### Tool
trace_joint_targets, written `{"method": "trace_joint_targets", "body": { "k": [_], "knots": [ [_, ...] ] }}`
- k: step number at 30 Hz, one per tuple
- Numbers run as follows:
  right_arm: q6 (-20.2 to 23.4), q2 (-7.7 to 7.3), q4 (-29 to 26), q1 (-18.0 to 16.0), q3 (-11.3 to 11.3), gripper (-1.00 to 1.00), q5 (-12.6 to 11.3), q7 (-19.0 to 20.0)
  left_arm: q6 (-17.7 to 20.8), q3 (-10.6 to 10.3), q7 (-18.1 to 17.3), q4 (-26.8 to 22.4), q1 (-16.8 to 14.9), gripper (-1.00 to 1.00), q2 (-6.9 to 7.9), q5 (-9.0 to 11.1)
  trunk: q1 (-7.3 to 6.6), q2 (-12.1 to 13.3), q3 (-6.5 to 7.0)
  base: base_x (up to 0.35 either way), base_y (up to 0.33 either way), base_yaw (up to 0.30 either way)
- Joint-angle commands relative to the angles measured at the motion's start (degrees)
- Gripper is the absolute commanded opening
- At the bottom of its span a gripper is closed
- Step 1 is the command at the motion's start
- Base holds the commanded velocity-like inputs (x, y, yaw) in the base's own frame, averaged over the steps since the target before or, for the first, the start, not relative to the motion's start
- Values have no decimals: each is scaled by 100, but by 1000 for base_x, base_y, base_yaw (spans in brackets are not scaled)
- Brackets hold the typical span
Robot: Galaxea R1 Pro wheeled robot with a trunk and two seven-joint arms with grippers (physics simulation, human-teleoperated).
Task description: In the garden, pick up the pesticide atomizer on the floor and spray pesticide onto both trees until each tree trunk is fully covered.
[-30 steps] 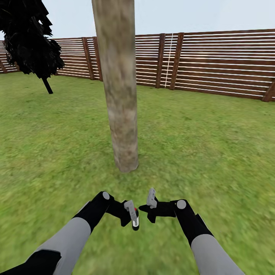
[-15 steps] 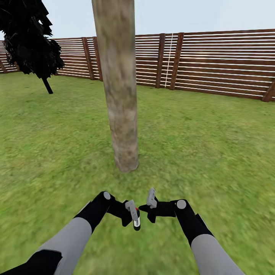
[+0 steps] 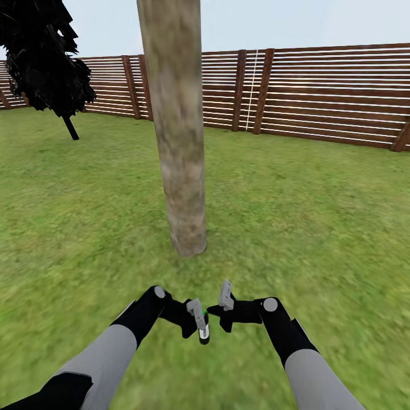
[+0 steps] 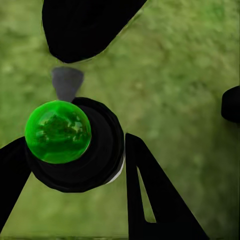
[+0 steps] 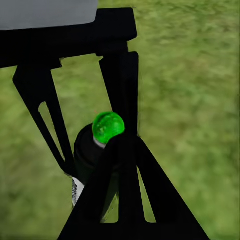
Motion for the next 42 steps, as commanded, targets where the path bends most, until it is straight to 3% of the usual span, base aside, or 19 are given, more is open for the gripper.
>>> {"method": "trace_joint_targets", "body": {
  "k": [1,4,10,17,18,22,25,26,27,28,29,30,32,34,36,38,40,41,42],
  "knots": [
    [0,-2,3,0,0,-100,0,0,-4,2,-1,7,7,-100,18,3,0,0,0,0,0,0],
    [0,-1,7,0,-1,-100,0,0,-11,2,2,15,8,-100,238,-40,0,0,0,0,0,0],
    [0,-1,8,0,0,-100,0,0,-10,2,7,22,7,-100,1162,-58,0,0,0,0,0,0],
    [0,-3,25,0,0,-100,4,4,-4,38,166,26,7,-100,1722,-24,0,0,0,0,0,0],
    [0,-5,25,0,0,100,3,5,-3,81,231,26,9,-100,1763,-19,0,0,0,0,0,0],
    [0,-24,30,0,-9,100,6,8,17,186,954,26,31,-100,1857,-34,0,0,0,0,0,0],
    [-11,-73,29,0,-45,100,31,-37,83,207,1844,94,82,-100,1931,-53,0,0,0,0,0,0],
    [-14,-562,99,10,-555,100,35,-767,76,215,2228,101,408,-100,1997,-50,0,0,0,0,0,0],
    [-21,-776,471,18,-1078,100,35,-1373,77,248,2452,109,493,-100,2003,-13,0,0,0,0,0,0],
    [-26,-867,736,23,-1297,100,35,-1668,77,345,2620,112,511,-100,1992,0,0,0,0,0,0,0],
    [-50,-1064,1147,37,-1550,100,35,-2142,76,584,2897,117,527,-100,1953,15,0,0,0,0,0,0],
    [-77,-1191,1385,57,-1650,100,32,-2431,73,756,3039,124,533,-100,1929,23,0,0,0,0,0,0],
    [-382,-1436,1980,214,-1793,100,-3,-3300,39,1405,3254,245,541,-100,1823,173,0,0,0,0,0,0],
    [-894,-1501,2299,467,-1828,100,-101,-4149,20,1942,3305,374,543,-100,1784,508,0,0,0,0,0,0],
    [-1328,-1512,2514,741,-1840,100,-257,-5087,11,2243,3330,432,543,-100,1771,819,0,0,0,0,0,0],
    [-1649,-1502,2674,1015,-1844,100,-592,-6225,32,2361,3502,457,543,-100,1703,1008,0,0,0,0,0,0],
    [-1841,-1494,2728,1182,-1845,100,-939,-6811,53,2390,3761,489,544,-100,1581,1052,0,0,0,0,0,0],
    [-1985,-1492,2747,1286,-1841,100,-1248,-7069,57,2400,4023,592,544,-100,1462,1064,0,0,0,0,0,0],
    [-2058,-1491,2756,1343,-1840,100,-1439,-7166,63,2402,4183,674,544,-100,1389,1066,0,0,0,0,0,0]
  ]
}}
